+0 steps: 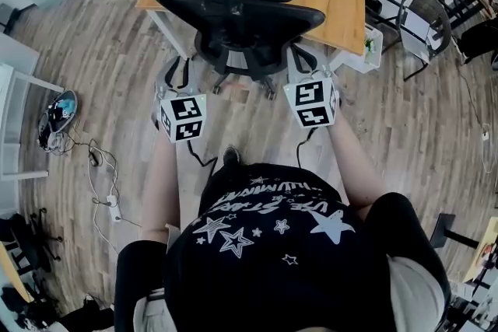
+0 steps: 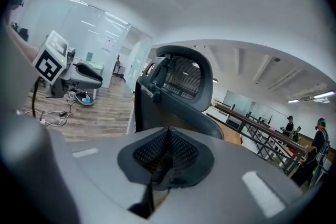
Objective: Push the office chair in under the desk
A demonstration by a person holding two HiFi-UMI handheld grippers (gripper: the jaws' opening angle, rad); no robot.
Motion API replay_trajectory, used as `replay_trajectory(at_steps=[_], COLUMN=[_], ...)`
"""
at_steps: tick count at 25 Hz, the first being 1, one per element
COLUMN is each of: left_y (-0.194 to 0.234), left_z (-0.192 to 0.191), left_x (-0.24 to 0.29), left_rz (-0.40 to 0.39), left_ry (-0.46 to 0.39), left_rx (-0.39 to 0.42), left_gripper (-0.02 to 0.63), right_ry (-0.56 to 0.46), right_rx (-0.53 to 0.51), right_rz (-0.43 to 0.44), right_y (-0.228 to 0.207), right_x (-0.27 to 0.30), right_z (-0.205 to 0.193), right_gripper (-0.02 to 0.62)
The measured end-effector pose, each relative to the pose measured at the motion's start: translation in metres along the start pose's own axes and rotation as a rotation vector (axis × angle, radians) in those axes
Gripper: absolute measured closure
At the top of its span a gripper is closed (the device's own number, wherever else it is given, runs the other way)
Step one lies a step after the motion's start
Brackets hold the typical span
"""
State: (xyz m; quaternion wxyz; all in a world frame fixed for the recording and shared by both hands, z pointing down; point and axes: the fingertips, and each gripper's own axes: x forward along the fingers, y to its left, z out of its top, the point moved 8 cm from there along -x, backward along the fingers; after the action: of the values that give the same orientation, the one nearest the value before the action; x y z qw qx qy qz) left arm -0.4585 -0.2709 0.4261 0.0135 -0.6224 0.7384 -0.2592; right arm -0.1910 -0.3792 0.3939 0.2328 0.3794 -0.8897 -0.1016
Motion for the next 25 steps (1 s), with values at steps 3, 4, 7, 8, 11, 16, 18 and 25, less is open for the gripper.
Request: replay_trajectory(at_steps=[3, 4, 7, 8, 11, 16, 18, 25], left_y=[-0.008, -0.012, -0.026, -0.03, -0.042, -0.07, -0.081, -0.119], left_z=[0.0, 0.0, -0.004, -0.005, -0.005, -0.006, -0.005, -0.006], left_x=[-0.013, -0.017, -0.027, -0.029, -0.038, -0.066, -0.078, -0.127], left_rz=[0.039, 0.048, 0.062, 0.065, 0.072, 0.093, 0.104, 0.135], left_ry=[0.006, 0.01, 0.03, 0.038, 0.054, 0.068, 0.066, 0.079], left_rx=[-0.033, -0.045, -0.064, -0.067, -0.083, -0.108, -0.114, -0.15], left_gripper=[0.58, 0.601, 0.604, 0.604, 0.604, 0.604, 0.604, 0.604], right_ry=[0.011, 0.01, -0.018, -0.025, -0.025, -0.014, -0.022, -0.022], right_rx=[0.014, 0.023, 0.032, 0.024, 0.007, -0.01, -0.029, -0.039], right_rz=[0.038, 0.045, 0.05, 0.052, 0.074, 0.129, 0.147, 0.197], right_y=[-0.003, -0.004, -0.008, -0.01, -0.012, -0.012, -0.012, -0.012], right_x=[-0.005, -0.008, -0.017, -0.02, -0.031, -0.055, -0.067, -0.109], right_z=[-0.006, -0.009, -0.015, -0.017, -0.023, -0.04, -0.045, -0.068], right_gripper=[0.592, 0.592, 0.594, 0.594, 0.594, 0.594, 0.594, 0.594])
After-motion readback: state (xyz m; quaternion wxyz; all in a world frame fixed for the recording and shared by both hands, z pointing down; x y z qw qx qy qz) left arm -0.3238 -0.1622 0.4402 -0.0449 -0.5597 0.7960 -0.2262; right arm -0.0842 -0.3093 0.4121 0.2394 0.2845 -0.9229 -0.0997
